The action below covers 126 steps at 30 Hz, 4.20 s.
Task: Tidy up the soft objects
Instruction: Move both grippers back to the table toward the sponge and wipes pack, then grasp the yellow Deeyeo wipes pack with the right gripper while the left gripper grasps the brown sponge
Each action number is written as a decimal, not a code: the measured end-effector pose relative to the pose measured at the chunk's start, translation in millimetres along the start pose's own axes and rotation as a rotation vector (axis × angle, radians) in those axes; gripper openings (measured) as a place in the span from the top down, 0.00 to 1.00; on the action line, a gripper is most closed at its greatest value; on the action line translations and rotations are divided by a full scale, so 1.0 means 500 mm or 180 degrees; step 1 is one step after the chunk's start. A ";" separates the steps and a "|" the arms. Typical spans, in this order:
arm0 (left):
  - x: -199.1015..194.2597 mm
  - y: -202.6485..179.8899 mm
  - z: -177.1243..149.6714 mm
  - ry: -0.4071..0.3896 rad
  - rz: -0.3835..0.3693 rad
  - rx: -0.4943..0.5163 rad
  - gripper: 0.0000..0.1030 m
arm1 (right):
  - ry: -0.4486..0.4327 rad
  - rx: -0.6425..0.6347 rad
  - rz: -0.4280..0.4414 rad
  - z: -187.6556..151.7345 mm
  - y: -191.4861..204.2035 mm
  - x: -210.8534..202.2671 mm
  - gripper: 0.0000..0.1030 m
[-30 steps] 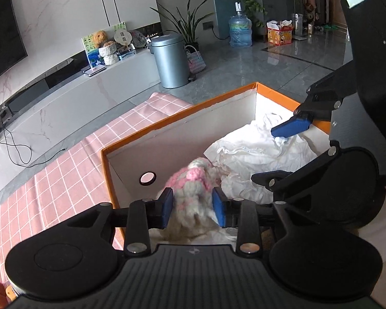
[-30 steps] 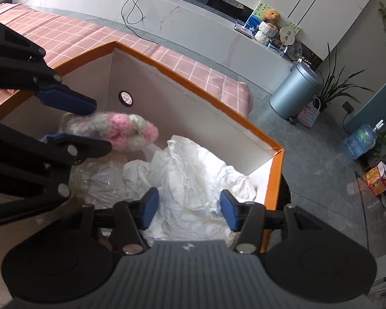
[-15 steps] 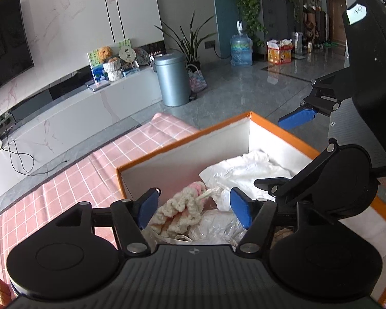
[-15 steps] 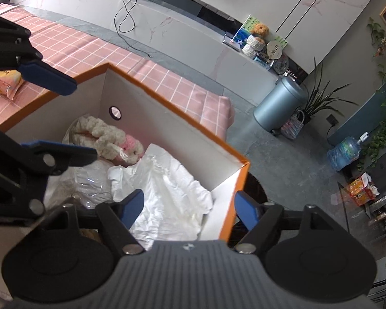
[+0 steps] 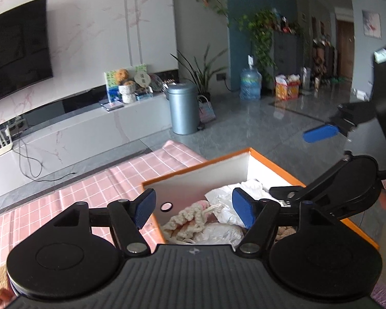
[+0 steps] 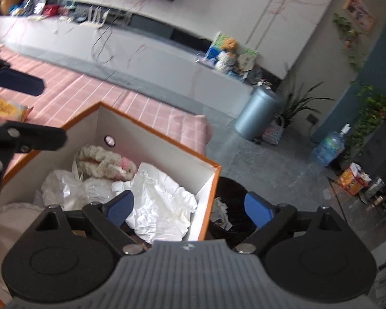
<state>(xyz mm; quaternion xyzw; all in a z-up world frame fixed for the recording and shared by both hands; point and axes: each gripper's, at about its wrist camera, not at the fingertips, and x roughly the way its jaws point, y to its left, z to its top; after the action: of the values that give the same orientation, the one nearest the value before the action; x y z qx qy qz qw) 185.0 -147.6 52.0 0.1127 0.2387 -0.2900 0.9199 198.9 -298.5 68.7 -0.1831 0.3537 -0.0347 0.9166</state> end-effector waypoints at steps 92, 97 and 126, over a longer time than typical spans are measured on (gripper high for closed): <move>-0.062 0.680 -0.303 0.0778 0.1463 -0.1742 0.36 | 0.0327 -0.0548 0.1624 0.271 0.706 0.213 0.71; -0.101 0.645 -0.309 0.0844 0.1494 -0.1820 0.64 | 0.0309 -0.0550 0.1692 0.244 0.701 0.174 0.94; -0.208 0.506 -0.301 0.0491 0.1179 -0.1452 0.14 | 0.0408 0.0201 0.1367 0.154 0.543 0.077 0.32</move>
<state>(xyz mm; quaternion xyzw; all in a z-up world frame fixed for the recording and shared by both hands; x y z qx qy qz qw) 202.6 158.6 -7.7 -0.0336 0.3422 -0.0467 0.9379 260.8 -29.1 -0.8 -0.0723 0.4409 0.1386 0.8839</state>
